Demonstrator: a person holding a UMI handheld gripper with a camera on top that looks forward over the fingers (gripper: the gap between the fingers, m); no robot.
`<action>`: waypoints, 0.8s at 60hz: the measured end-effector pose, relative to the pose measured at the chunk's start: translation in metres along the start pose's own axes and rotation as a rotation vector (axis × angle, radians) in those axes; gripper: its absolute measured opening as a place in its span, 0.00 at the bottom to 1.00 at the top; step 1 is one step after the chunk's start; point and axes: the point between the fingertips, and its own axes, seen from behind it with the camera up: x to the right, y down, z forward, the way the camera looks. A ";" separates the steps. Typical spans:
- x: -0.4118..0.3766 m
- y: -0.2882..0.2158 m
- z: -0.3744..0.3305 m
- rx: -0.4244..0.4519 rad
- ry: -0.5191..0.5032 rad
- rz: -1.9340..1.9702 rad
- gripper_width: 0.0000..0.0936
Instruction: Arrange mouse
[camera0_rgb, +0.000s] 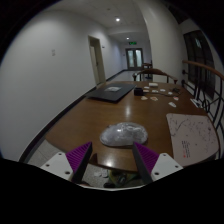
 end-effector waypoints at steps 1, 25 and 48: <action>0.001 -0.002 0.003 0.000 0.005 -0.001 0.90; 0.006 -0.050 0.092 -0.105 0.106 -0.024 0.90; -0.014 -0.130 0.039 0.083 -0.048 -0.076 0.36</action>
